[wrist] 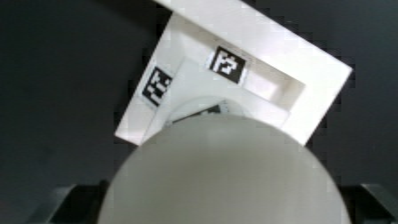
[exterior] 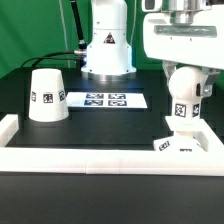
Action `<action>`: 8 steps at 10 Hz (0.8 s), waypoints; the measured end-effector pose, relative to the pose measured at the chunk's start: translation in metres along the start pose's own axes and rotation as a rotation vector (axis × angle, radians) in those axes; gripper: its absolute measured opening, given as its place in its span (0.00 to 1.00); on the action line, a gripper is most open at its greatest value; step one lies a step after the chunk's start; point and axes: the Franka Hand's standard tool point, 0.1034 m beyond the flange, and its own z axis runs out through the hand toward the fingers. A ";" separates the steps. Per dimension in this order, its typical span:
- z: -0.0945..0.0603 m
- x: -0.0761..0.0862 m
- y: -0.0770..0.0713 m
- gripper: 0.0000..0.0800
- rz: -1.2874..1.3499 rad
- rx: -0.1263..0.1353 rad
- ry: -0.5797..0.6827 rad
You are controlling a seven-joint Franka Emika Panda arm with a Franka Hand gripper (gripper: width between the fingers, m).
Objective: Assemble lamp
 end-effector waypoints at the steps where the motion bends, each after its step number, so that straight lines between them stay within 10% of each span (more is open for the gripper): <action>1: 0.000 -0.001 -0.001 0.72 0.121 0.006 -0.018; 6: 0.000 -0.004 -0.003 0.73 0.356 0.016 -0.057; 8: 0.001 -0.005 -0.002 0.87 0.243 0.014 -0.058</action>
Offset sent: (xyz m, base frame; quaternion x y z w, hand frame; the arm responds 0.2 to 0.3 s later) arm 0.0010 -0.0043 -0.0001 -0.0160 0.0050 0.2049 0.9786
